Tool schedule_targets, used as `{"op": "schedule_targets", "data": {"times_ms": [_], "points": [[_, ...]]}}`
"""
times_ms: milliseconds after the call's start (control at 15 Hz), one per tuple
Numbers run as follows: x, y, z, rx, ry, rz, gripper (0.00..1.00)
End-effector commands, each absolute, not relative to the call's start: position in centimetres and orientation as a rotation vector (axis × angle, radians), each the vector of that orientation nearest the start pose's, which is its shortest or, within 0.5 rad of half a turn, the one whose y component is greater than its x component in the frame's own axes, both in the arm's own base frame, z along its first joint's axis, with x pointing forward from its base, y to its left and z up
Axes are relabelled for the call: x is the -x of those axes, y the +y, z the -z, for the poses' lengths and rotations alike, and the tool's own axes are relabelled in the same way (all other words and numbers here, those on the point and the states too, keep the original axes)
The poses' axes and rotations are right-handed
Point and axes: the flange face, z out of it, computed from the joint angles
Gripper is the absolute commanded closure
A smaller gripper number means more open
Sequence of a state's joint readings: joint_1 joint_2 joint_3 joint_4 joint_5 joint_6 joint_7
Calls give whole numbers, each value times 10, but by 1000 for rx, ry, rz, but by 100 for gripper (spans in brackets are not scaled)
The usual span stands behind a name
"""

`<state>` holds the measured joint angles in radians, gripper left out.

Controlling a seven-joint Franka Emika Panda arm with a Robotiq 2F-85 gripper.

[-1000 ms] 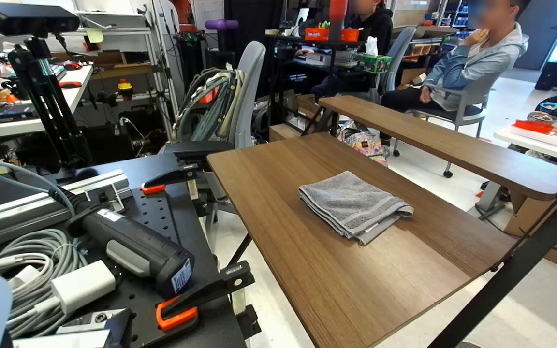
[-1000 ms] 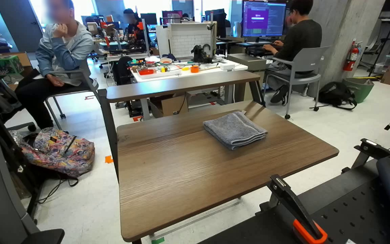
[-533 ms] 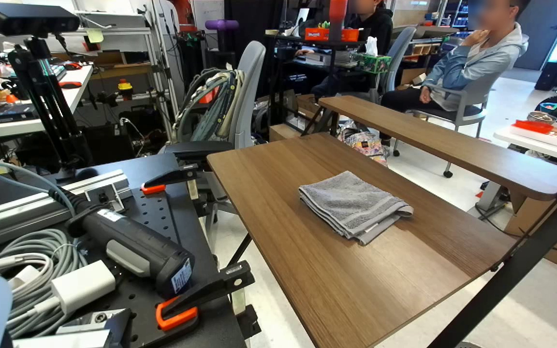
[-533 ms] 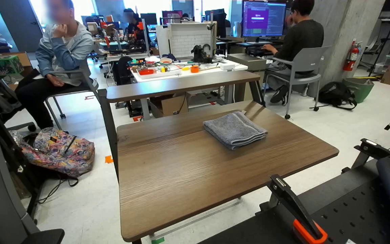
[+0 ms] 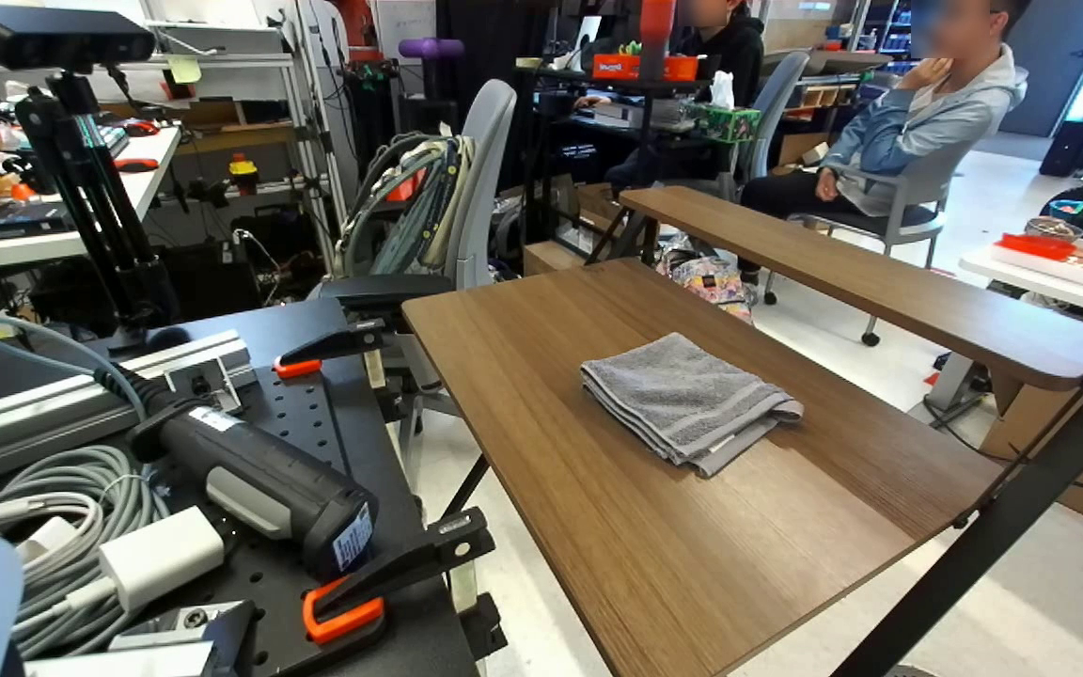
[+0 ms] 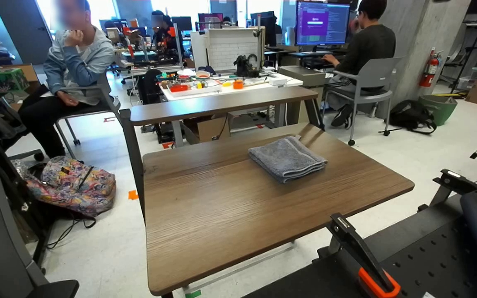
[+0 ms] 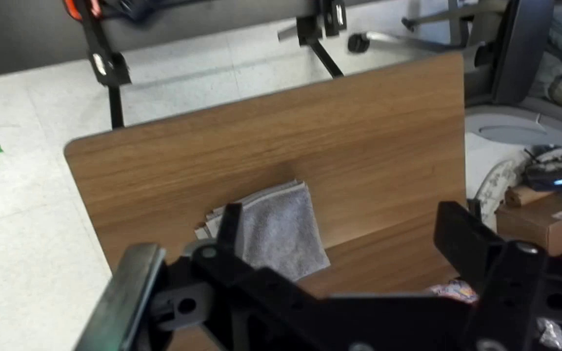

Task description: Move the gray towel to the left

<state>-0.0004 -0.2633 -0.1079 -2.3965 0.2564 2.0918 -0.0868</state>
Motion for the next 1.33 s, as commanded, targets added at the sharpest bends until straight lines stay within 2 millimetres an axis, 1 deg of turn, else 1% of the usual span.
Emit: {"op": "schedule_targets", "data": {"times_ms": [0, 200, 400, 533, 667, 933, 1267], "points": [[-516, -11, -373, 2835, 344, 42, 0], [-562, -1, -334, 2817, 462, 122, 0], [-609, -3, -285, 2836, 555, 210, 0], [-632, -7, -253, 2852, 603, 215, 0], [-651, -12, -223, 2861, 641, 205, 0], [-673, -15, -171, 2890, 669, 141, 0], [-682, -12, -115, 2958, 657, 93, 0]]}}
